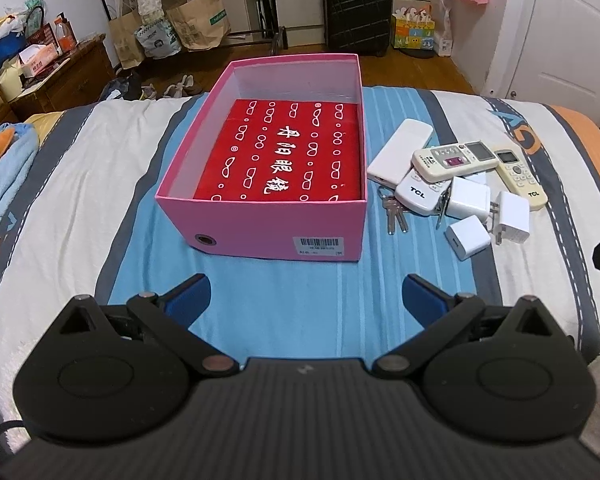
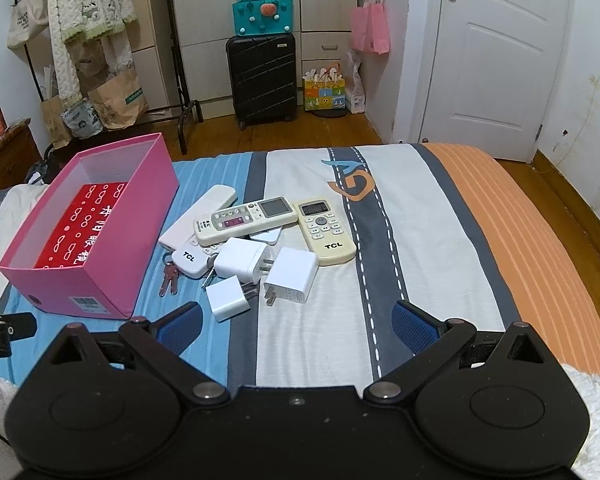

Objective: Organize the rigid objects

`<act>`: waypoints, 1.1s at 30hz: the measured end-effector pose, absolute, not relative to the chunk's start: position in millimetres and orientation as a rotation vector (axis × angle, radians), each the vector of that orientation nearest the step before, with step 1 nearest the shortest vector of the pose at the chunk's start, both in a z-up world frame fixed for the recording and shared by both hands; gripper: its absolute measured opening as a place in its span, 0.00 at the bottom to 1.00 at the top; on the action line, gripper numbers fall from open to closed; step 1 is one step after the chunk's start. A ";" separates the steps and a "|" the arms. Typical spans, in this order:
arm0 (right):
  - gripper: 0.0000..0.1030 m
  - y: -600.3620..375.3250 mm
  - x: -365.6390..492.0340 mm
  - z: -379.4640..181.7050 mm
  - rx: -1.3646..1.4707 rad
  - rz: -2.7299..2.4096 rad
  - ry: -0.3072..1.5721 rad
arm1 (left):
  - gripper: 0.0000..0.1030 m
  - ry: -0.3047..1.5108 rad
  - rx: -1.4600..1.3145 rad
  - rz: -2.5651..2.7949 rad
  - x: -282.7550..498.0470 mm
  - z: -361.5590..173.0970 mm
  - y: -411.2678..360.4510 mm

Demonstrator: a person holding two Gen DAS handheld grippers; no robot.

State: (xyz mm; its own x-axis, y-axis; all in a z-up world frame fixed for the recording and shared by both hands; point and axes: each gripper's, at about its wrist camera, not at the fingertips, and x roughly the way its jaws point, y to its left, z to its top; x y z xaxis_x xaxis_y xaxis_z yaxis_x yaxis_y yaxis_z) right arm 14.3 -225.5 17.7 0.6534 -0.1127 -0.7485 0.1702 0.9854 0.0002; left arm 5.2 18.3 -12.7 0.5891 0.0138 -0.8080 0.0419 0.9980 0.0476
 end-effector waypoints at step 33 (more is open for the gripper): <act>0.99 -217.4 8.8 39.5 0.058 -0.064 0.788 | 1.00 0.882 0.040 -0.141 -1.4 25.1 36.5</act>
